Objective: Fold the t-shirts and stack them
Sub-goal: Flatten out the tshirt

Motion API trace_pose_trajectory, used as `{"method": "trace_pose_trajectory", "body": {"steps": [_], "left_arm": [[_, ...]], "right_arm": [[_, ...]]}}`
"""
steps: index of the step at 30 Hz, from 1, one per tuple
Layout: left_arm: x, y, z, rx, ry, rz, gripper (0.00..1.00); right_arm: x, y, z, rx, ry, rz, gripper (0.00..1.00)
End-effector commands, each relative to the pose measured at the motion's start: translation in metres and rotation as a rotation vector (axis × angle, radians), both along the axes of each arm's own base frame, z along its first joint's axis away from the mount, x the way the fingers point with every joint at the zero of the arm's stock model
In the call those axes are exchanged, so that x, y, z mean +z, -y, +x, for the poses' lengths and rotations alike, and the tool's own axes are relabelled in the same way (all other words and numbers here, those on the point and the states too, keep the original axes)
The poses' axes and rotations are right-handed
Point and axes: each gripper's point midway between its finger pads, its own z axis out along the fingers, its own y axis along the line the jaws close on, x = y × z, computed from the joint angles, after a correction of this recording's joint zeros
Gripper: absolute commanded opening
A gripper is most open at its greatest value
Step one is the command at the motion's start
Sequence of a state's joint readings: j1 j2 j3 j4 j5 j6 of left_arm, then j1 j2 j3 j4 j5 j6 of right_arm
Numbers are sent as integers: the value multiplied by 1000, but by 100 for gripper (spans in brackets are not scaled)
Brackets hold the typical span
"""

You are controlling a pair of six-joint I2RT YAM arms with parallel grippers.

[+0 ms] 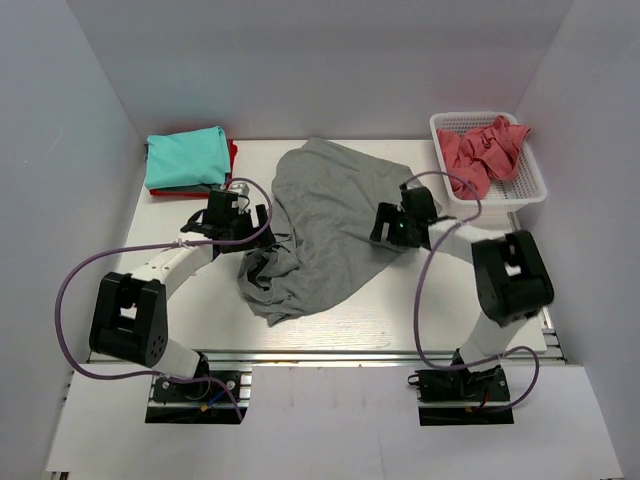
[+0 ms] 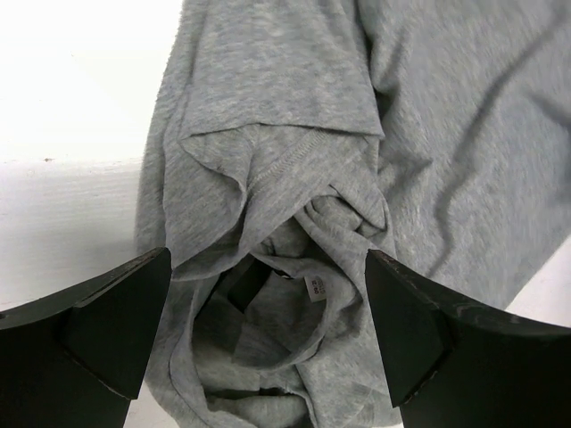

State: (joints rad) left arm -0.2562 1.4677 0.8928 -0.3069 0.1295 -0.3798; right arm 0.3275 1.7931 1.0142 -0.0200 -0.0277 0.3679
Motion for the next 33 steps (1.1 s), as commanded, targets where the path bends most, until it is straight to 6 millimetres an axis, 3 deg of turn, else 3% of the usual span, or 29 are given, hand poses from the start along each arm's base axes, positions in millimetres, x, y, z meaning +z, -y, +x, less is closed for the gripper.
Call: {"method": "trace_pose_trajectory", "body": {"steps": [1,2,3,4,6,8,11,12,15,19,20,21,22,23,24,25,26,28,30,31,33], "left_arm": [[11,-2,9,11,32,-4,100],[11,-2,9,11,32,-4,100],[11,-2,9,11,32,-4,100],[8,-2,9,3,25,6,100],[-2,0,3,-10,2,-3,100],[-6,2,7,-24,8,-6,100],[-14,12,10,-54,-1,-28,100],[-15,15,11,-63,3,-39,100],[-18,23,20,-85,16,-66,100],[-14,33,42,-102,26,-86,92],[-16,33,43,-109,13,-77,85],[-15,35,45,-117,12,-84,78],[-16,38,46,-139,10,-93,70],[-16,40,46,-153,5,-95,46],[-20,42,44,-163,-9,-104,31],[-19,47,41,-196,-12,-126,14],[-18,44,42,-199,-9,-132,0],[-15,40,44,-200,-14,-123,0],[-6,30,51,-170,22,-66,0],[7,30,52,-171,52,-71,0],[18,31,52,-164,90,-84,0]], "right_arm": [[-27,18,-76,-114,-188,38,89],[-42,26,-103,-125,-243,31,89],[-19,22,-107,-129,-190,79,86],[-29,23,-133,-114,-245,95,84],[-20,26,-167,-87,-244,102,82],[-8,27,-187,-42,-235,89,82],[20,31,-186,22,-113,54,82],[41,28,-171,28,-41,57,84],[79,13,-144,155,139,67,90],[94,23,-103,82,235,-30,90],[94,30,-89,29,256,-57,90],[113,28,-75,-11,295,-46,90],[111,36,-64,-68,291,-84,90],[104,41,-55,-108,270,-116,90],[134,36,-34,-128,327,-98,90],[137,40,-27,-152,316,-118,90],[113,40,-17,-173,247,-154,90],[152,34,15,-207,305,-120,90],[143,30,47,-215,277,-137,90],[166,22,72,-214,308,-121,90],[127,27,95,-232,222,-184,90]]}}
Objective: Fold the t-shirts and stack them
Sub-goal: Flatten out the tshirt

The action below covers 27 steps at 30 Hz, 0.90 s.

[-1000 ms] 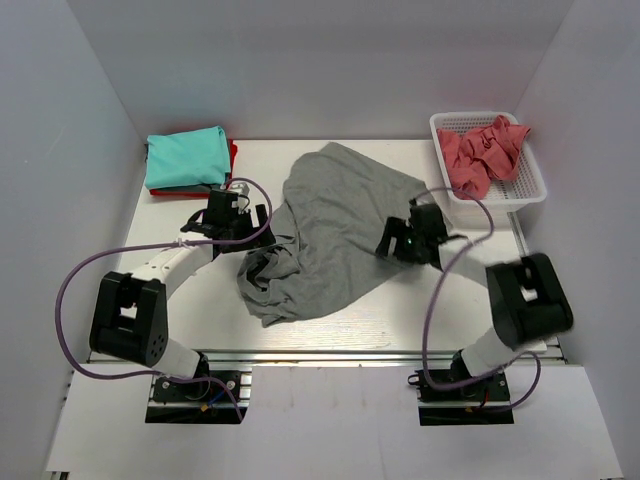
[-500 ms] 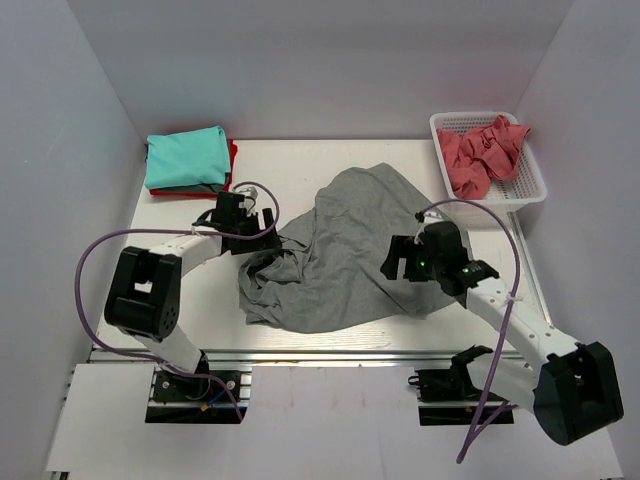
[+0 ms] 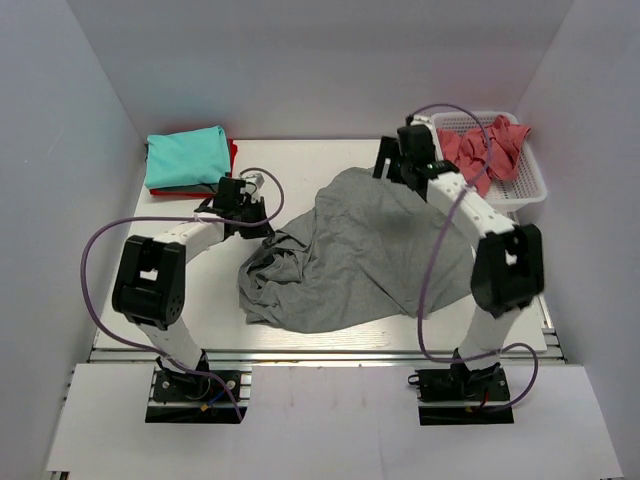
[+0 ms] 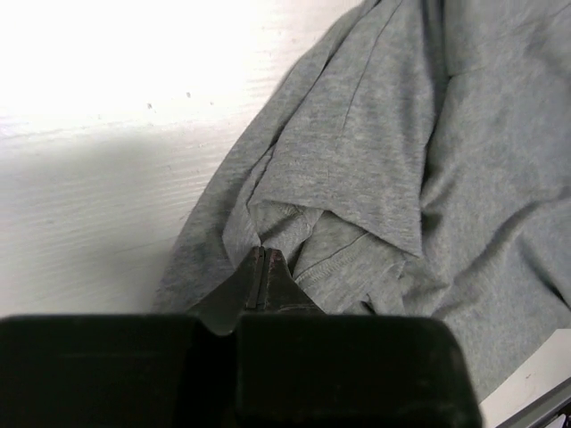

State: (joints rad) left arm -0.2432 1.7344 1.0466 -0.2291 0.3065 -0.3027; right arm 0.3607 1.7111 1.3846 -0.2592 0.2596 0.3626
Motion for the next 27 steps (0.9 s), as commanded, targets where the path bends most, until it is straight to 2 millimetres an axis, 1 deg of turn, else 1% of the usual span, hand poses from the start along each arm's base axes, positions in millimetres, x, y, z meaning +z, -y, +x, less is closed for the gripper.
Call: {"method": "trace_pose_trajectory", "body": {"steps": [1,2,3,4,5,6,7,8,9,10,11,12,13,14,15,16,17,18,19,20,21,22,23,24,25,26,27], "left_arm": [[57,0,18,8,171,-35,0],[66,-2,17,22,195,-40,0],[70,-3,18,29,207,-36,0],[75,-3,17,29,218,-39,0],[80,-5,18,45,229,-39,0],[78,-8,18,58,224,-24,0],[81,-9,16,58,224,-24,0],[81,-11,17,68,226,-15,0],[84,-12,15,68,229,-16,0],[84,-12,15,68,229,-16,0],[88,-12,15,69,238,-18,0],[88,-8,13,54,242,-13,0],[86,-9,11,53,231,-11,0],[89,-8,13,53,240,-13,0],[90,-3,11,38,238,-20,0],[90,-3,11,37,238,-20,0],[91,0,9,22,235,-34,0],[87,-1,7,16,230,-27,0],[87,-1,7,16,230,-26,0],[83,-1,5,15,221,-24,0],[86,-1,5,16,230,-26,0],[83,-2,3,21,217,-30,0],[83,-2,3,22,217,-30,0],[88,-2,3,22,229,-33,0],[84,-2,0,22,220,-30,0],[87,-4,1,31,231,-25,0],[85,-7,1,40,225,-13,0]], "right_arm": [[24,9,55,-82,36,-34,90],[7,14,69,-96,11,-52,90],[-18,13,78,-95,-41,-73,90],[0,10,93,-79,-5,-68,90],[18,11,110,-83,41,-58,90],[-5,8,127,-70,19,-85,90],[-8,6,135,-37,26,-91,90],[-12,4,149,-25,40,-91,90],[-18,6,160,-16,50,-110,90],[-19,7,166,-3,62,-114,90],[-25,5,178,1,103,-115,90],[-33,7,184,-3,110,-115,90],[-37,5,192,26,140,-120,90],[-37,6,199,18,166,-115,90],[-61,9,205,5,143,-122,90],[-66,10,207,3,139,-119,90],[-62,9,213,-1,158,-110,90],[-62,9,218,2,167,-98,90],[-81,5,219,21,147,-93,90],[-82,3,221,17,152,-81,90],[-93,1,221,20,137,-73,90],[-101,-2,220,33,124,-58,87],[-107,-3,219,31,115,-56,84],[-111,-4,217,37,101,-53,83],[-117,-4,216,37,91,-59,80],[-125,-5,212,45,64,-74,75],[-131,-3,207,44,36,-84,73]]}}
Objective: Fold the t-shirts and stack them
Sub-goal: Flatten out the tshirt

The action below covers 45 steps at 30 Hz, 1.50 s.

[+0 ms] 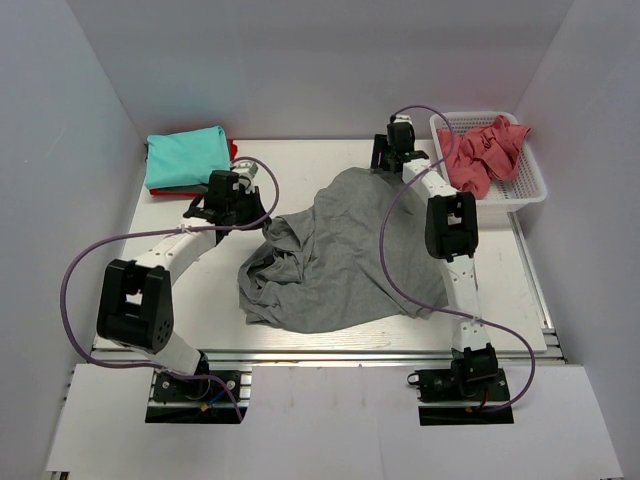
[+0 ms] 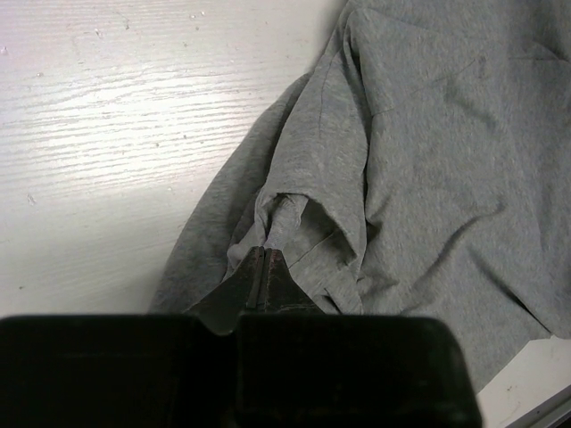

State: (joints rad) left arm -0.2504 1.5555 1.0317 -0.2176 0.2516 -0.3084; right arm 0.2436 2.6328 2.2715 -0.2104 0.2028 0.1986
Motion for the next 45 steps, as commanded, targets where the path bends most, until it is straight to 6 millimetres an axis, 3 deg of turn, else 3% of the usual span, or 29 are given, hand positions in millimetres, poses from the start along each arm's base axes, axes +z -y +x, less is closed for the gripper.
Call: {"method": "trace_pose_trajectory", "body": {"steps": [1,5,8,9,11,14,15,16,17,18,19,20,22,23,24,25,26,27,28,32,33,35,36,37,38,39,41,42,45], "left_arm": [[21,-2,-5,11,43,-11,0],[20,-3,-4,21,45,-4,0],[24,-5,-3,28,55,-1,0],[23,-7,-2,36,57,6,0],[23,-8,-2,44,58,11,0],[40,-11,9,61,99,6,0],[45,-12,13,64,116,15,0],[62,-14,20,80,157,15,0],[67,-15,23,92,173,19,0],[80,-15,27,101,209,31,0],[94,-15,28,103,244,20,0],[98,-17,28,105,259,30,0],[126,-17,28,109,333,7,0],[132,-18,26,105,350,10,0],[141,-21,26,118,377,8,0],[149,-22,20,120,398,2,0],[157,-26,21,137,427,12,0],[163,-29,19,149,441,14,0],[173,-32,19,158,469,21,0],[227,-53,11,250,595,43,0],[246,-57,4,261,649,38,0],[273,-63,-4,284,725,25,0],[298,-68,-14,296,796,16,0],[310,-72,-19,303,829,25,0],[327,-74,-26,309,866,10,0],[341,-78,-33,319,907,14,0],[376,-84,-54,327,1006,-1,0],[388,-87,-62,331,1041,-5,0],[436,-92,-96,320,1163,-38,0]], "right_arm": [[5,-6,-2,23,-15,-2,72],[-14,-1,-27,23,-119,-48,48],[-2,-4,-37,44,-137,-51,19],[11,-5,-37,42,-118,-45,0],[30,-3,-39,32,-78,-67,0],[60,-3,-30,33,19,-79,0],[96,-1,-31,27,79,-74,0],[109,3,-31,5,111,-89,0],[148,5,-28,0,215,-80,0],[166,10,-36,-7,253,-78,0],[203,17,-42,-23,325,-80,0],[200,19,-46,-28,366,-76,0],[273,28,-65,-52,524,-61,0],[257,33,-71,-62,505,-70,0],[263,36,-76,-70,517,-66,0],[295,41,-90,-90,572,-41,0],[278,43,-97,-83,545,-54,0],[288,45,-100,-85,583,-41,0],[309,47,-116,-90,628,-37,0],[373,68,-145,-153,778,-41,0],[384,72,-150,-148,803,-75,0],[426,81,-175,-165,900,-75,0],[435,82,-181,-160,922,-80,0],[444,83,-188,-161,941,-80,0],[471,89,-210,-164,999,-76,0],[478,90,-217,-160,1015,-80,0],[510,96,-250,-145,1093,-75,0],[516,96,-257,-127,1111,-84,0],[547,101,-305,-89,1186,-81,0]]}}
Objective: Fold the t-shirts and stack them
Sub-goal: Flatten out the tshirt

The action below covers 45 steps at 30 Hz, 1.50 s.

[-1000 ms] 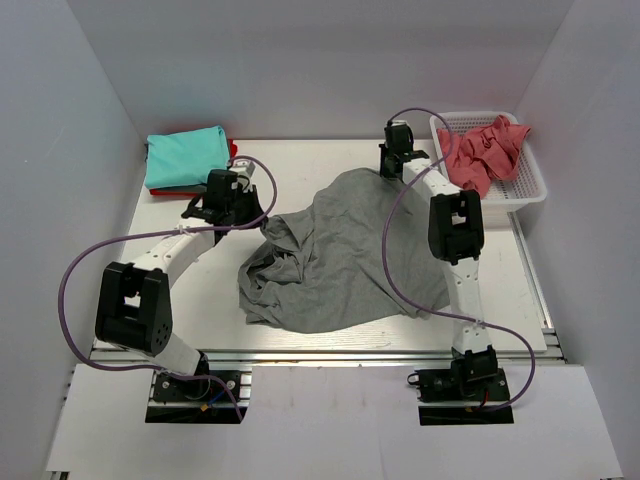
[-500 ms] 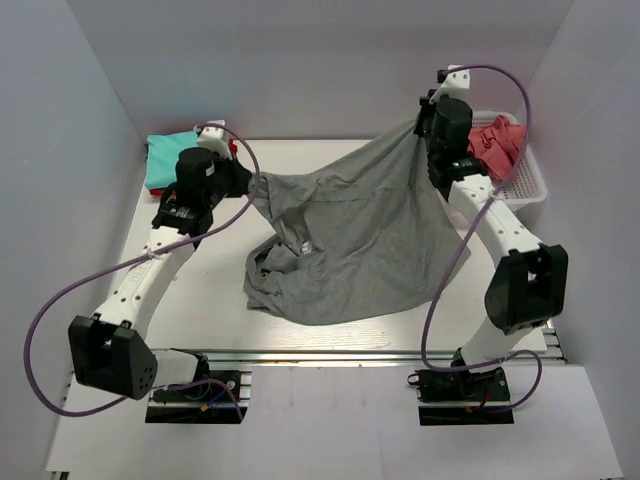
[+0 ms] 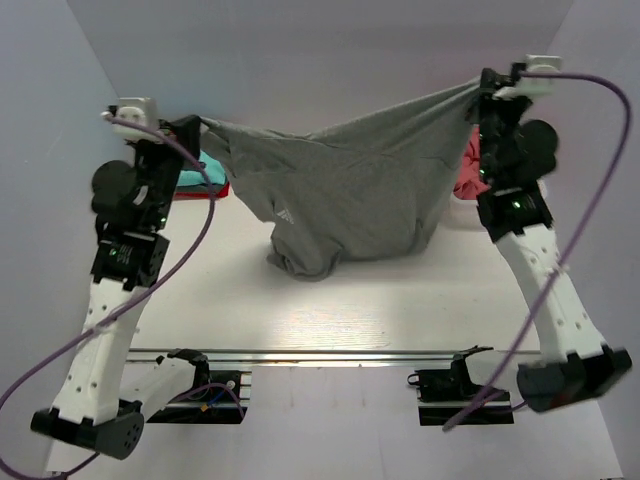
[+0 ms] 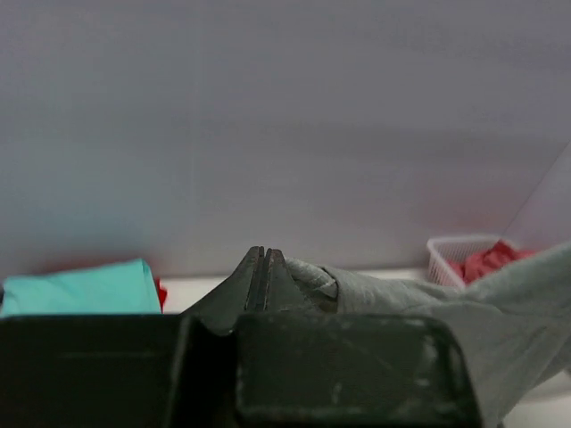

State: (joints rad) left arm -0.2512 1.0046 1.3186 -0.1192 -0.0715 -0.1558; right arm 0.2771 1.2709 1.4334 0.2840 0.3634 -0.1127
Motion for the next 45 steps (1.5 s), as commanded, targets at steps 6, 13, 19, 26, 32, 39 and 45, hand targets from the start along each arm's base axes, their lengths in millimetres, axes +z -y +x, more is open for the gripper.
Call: {"method": "trace_pose_trajectory", "body": {"steps": [6,13,19,26,32,39,45], "left_arm": [[128,-27,-99,25,351,-10,0],[193,-47,-176,44,530,-11,0],[230,-55,-223,39,633,-6,0],[242,-45,-195,32,627,26,0],[163,-44,-16,244,309,49,0],[-42,-13,186,267,-159,195,0],[-188,-12,283,295,-440,250,5]], "right_arm": [[121,14,-144,116,341,-42,0],[171,18,-233,207,471,-78,0],[195,13,-294,311,552,-112,0],[186,13,-271,283,518,-92,0],[94,-10,-130,246,207,-45,0],[-87,-38,16,199,-189,35,0],[-227,-67,103,212,-516,55,0]]}}
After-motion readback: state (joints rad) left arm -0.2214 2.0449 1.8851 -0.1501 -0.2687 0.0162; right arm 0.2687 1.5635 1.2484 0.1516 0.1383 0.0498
